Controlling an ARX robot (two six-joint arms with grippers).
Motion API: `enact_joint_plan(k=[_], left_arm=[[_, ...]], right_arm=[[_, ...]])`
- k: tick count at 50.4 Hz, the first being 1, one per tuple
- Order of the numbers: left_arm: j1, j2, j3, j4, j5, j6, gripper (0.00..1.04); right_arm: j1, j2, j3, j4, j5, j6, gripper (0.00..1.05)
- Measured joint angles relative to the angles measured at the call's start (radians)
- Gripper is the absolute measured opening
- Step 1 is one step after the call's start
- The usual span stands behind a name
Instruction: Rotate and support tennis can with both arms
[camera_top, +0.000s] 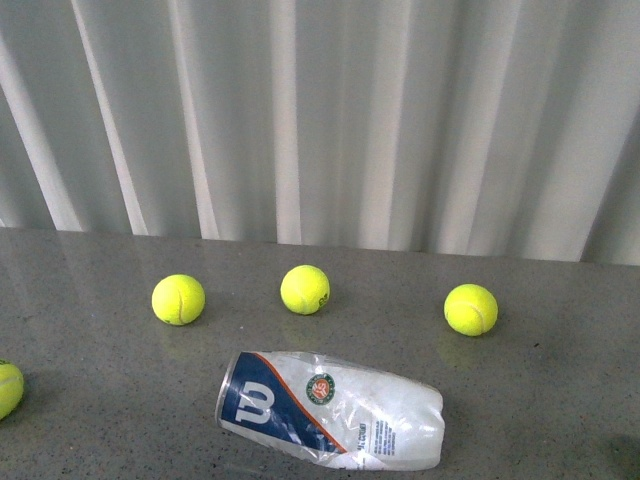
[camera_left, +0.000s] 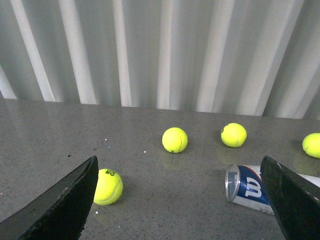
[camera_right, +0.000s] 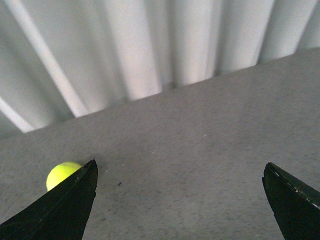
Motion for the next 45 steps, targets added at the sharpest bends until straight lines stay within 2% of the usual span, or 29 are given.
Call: enact_joint_plan(k=[7,14,20,23,28,31,37,40,42,45], left_arm=[[0.0,0.0,0.0,0.0,0.0,0.0,0.98],[0.0,0.0,0.0,0.0,-0.002,0.0,0.98],[0.0,-0.002,0.0,0.0,-0.002,0.0,0.98],[0.0,-0.001,0.0,0.0,0.001,0.0,0.98],[0.0,-0.002,0.0,0.0,-0.001,0.0,0.98],[0.0,-0.002,0.0,0.0,0.0,0.0,0.98],[0.0,-0.002,0.0,0.0,0.0,0.0,0.98],[0.0,-0.002,0.0,0.0,0.0,0.0,0.98],[0.0,-0.002,0.0,0.0,0.0,0.0,0.98],[0.0,-0.002,0.0,0.0,-0.001,0.0,0.98]], right_arm=[[-0.086,-0.196,-0.244,0.097,-0.038,-0.096,0.97],[-0.089,-0.196,-0.263,0.108,-0.066,-0.126,0.97],[-0.12,-0.164,-0.357,0.41,-0.344,-0.174,0.79],[-0.105,-0.199,-0.39,0.456,-0.394,-0.187,0.68],[-0.075,-0.253,-0.452,0.497,-0.37,-0.198,0.45],[-0.058,-0.29,-0.485,0.465,-0.354,-0.201,0.31],[-0.038,-0.38,-0.508,0.399,-0.334,-0.201,0.11],[-0.018,-0.425,-0.515,0.365,-0.304,-0.201,0.03],[0.015,-0.46,-0.52,0.336,-0.258,-0.204,0.03],[0.041,-0.501,-0.526,0.302,-0.251,-0.204,0.03]])
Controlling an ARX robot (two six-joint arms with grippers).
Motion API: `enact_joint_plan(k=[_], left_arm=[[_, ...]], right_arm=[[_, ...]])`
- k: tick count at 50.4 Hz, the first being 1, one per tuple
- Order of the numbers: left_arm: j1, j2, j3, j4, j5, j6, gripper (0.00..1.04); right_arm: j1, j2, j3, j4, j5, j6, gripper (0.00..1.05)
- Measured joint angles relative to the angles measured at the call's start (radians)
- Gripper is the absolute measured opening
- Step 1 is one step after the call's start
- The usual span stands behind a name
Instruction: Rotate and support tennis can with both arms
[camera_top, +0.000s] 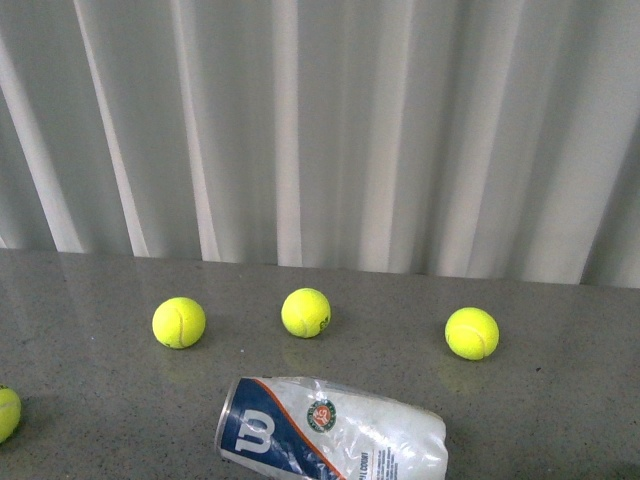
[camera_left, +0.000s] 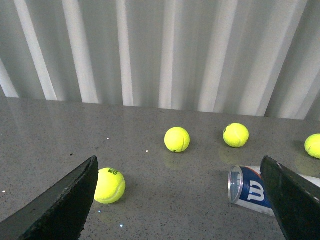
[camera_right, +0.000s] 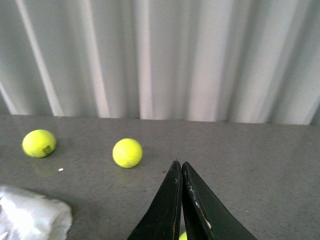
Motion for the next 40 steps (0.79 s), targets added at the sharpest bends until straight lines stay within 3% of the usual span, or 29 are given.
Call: enact_joint_plan(k=[16,40], left_arm=[[0.0,0.0,0.0,0.0,0.001,0.0,0.98],[0.0,0.0,0.0,0.0,0.001,0.0,0.98]], right_arm=[[0.014,-0.267,-0.018,-0.237,0.006,0.0,0.03],[0.014,-0.508,-0.018,-0.467,0.006,0.0,0.03]])
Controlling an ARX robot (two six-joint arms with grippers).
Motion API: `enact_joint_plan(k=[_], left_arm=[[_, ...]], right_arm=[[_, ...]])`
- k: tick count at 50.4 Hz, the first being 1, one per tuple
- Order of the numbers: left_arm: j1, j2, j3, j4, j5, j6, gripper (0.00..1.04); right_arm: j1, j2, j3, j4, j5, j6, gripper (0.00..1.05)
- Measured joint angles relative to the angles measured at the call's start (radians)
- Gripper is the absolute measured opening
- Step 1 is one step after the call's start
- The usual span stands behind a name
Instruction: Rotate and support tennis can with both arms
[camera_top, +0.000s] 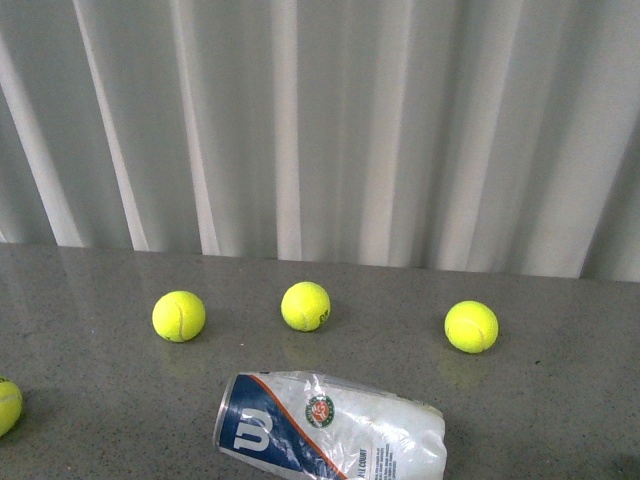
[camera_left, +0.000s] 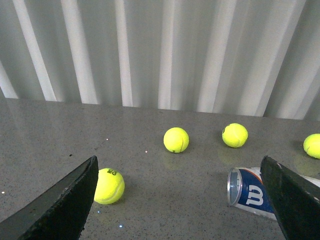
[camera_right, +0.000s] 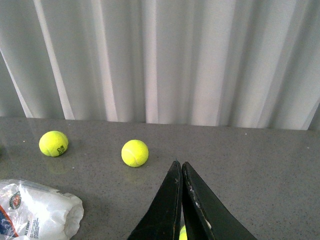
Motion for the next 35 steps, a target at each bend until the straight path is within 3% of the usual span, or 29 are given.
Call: enact_joint_plan(k=[23,29,35], left_arm=[[0.0,0.0,0.0,0.0,0.0,0.0,0.98],[0.0,0.0,0.0,0.0,0.0,0.0,0.98],[0.0,-0.001,0.0,0.0,0.0,0.0,0.98]], right_arm=[[0.0,-0.129,0.0,-0.128,0.0,0.0,0.03],[0.0,-0.26,0.001,-0.294,0.0,0.0,0.03],[0.0,-0.298,0.001,-0.304,0.0,0.0,0.03]])
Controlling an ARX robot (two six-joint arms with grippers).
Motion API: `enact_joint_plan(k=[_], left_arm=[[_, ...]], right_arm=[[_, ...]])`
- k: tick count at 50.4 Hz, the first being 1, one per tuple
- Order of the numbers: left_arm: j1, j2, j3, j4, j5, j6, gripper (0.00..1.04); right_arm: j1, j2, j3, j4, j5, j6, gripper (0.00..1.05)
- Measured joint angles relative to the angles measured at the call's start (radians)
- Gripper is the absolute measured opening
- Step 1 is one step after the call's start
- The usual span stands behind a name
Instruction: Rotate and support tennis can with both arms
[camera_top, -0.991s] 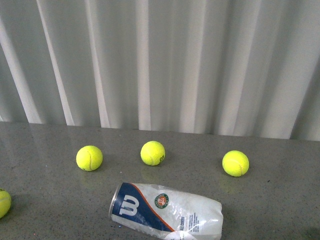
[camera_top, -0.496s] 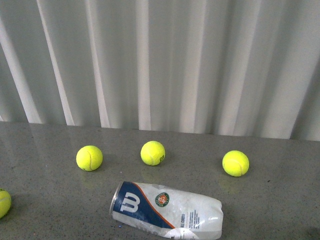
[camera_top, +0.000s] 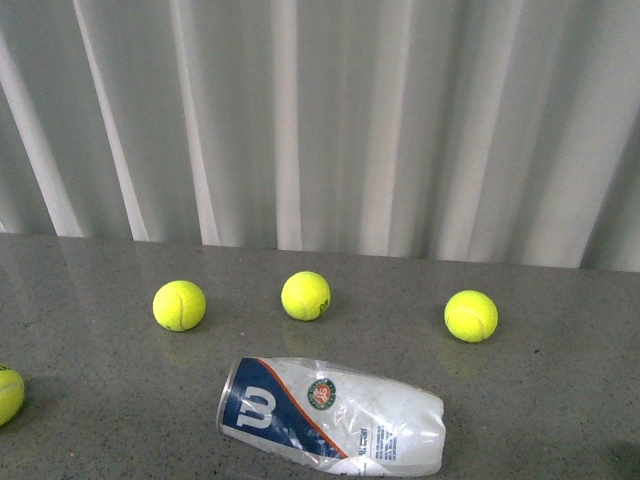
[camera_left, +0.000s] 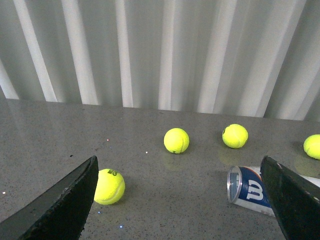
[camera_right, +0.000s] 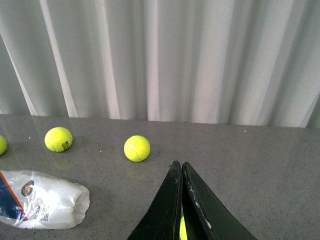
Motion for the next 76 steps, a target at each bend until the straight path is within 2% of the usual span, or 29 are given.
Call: enact_joint_plan(k=[21,25,30,34,40,47,49,53,69,71,73,76], left_arm=[[0.0,0.001,0.0,0.0,0.0,0.0,0.98],[0.0,0.001,0.0,0.0,0.0,0.0,0.98],[0.0,0.001,0.0,0.0,0.0,0.0,0.98],[0.0,0.001,0.0,0.0,0.0,0.0,0.98],[0.0,0.001,0.0,0.0,0.0,0.0,0.98],[0.0,0.001,0.0,0.0,0.0,0.0,0.98],[0.0,0.001,0.0,0.0,0.0,0.0,0.98],[0.0,0.001,0.0,0.0,0.0,0.0,0.98],[0.0,0.001,0.0,0.0,-0.001,0.0,0.98],[0.001,0.069,0.04,-0.108,-0.06,-0.069,0.98],[0.032,0.204,0.08,-0.123,-0.024,-0.162,0.98],[0.083,0.383,0.114,-0.032,0.055,-0.227,0.98]], right_arm=[[0.0,-0.001,0.0,-0.002,0.0,-0.001,0.05],[0.0,-0.001,0.0,-0.002,0.0,-0.001,0.19],[0.0,-0.001,0.0,-0.002,0.0,0.0,0.42],[0.0,-0.001,0.0,-0.002,0.0,-0.001,0.53],[0.0,-0.001,0.0,-0.002,0.0,0.0,0.76],[0.0,-0.001,0.0,-0.002,0.0,-0.001,0.97],[0.0,-0.001,0.0,-0.002,0.0,0.001,1.0],[0.0,-0.001,0.0,-0.002,0.0,0.0,0.97],[0.0,-0.001,0.0,-0.002,0.0,0.0,0.98],[0.0,-0.001,0.0,-0.002,0.0,0.0,0.98],[0.0,-0.001,0.0,-0.002,0.0,0.0,0.98],[0.0,-0.001,0.0,-0.002,0.0,0.0,0.98]])
